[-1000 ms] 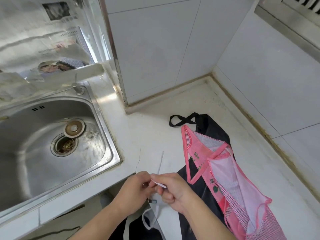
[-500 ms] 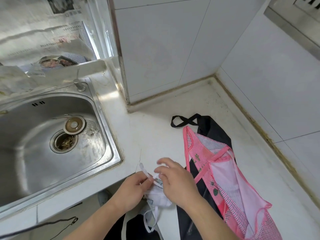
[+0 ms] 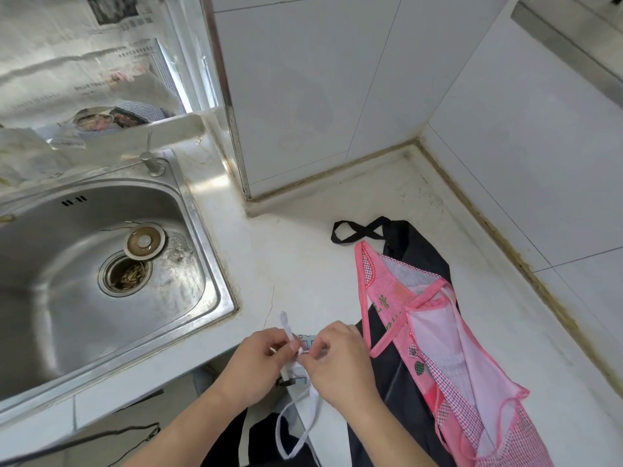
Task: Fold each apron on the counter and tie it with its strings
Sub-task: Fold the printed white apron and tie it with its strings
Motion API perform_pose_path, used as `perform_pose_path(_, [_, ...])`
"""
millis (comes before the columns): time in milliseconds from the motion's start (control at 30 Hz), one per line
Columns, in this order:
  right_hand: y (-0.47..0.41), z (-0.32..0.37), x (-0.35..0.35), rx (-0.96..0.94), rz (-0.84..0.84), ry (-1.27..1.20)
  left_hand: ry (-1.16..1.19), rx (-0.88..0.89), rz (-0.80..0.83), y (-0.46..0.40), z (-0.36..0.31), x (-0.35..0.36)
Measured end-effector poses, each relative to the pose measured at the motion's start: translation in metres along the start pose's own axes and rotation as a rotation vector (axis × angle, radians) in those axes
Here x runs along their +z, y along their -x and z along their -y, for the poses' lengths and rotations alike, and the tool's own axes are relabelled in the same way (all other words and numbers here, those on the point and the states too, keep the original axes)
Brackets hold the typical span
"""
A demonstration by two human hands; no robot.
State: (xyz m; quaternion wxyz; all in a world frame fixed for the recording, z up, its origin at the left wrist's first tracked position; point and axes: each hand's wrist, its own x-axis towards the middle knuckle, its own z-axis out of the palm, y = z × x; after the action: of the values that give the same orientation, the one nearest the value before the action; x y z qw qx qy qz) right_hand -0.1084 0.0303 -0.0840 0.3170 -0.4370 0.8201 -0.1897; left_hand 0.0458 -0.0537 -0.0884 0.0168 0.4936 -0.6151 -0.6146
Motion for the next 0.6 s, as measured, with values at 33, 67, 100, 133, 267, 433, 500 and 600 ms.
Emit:
perform_pose_path(33, [0.001, -0.002, 0.002, -0.078, -0.008, 0.022, 0.005, -0.004, -0.003, 0.001, -0.001, -0.001])
perform_pose_path(67, [0.002, -0.003, 0.003, -0.143, 0.004, 0.033, 0.006, -0.003, -0.002, 0.001, -0.002, -0.002])
perform_pose_path(100, [0.002, -0.004, 0.003, -0.191, 0.019, 0.053, 0.014, 0.000, 0.007, 0.002, -0.003, -0.002])
perform_pose_path(133, [0.002, -0.005, 0.003, -0.228, 0.026, 0.083, 0.025, 0.004, 0.020, 0.003, -0.004, -0.004])
perform_pose_path(267, [0.002, -0.015, 0.013, -0.241, 0.041, 0.180, 0.023, 0.006, 0.045, 0.006, -0.008, -0.002])
perform_pose_path(433, [0.000, -0.020, 0.020, 0.002, 0.026, -0.170, -0.010, 0.023, -0.049, 0.013, -0.010, 0.003])
perform_pose_path(500, [-0.002, -0.023, 0.020, 0.132, 0.076, -0.344, -0.003, 0.011, -0.069, 0.014, -0.008, 0.003])
perform_pose_path(600, [-0.003, -0.026, 0.016, 0.257, 0.232, -0.583, -0.006, 0.004, -0.069, 0.013, -0.009, 0.003])
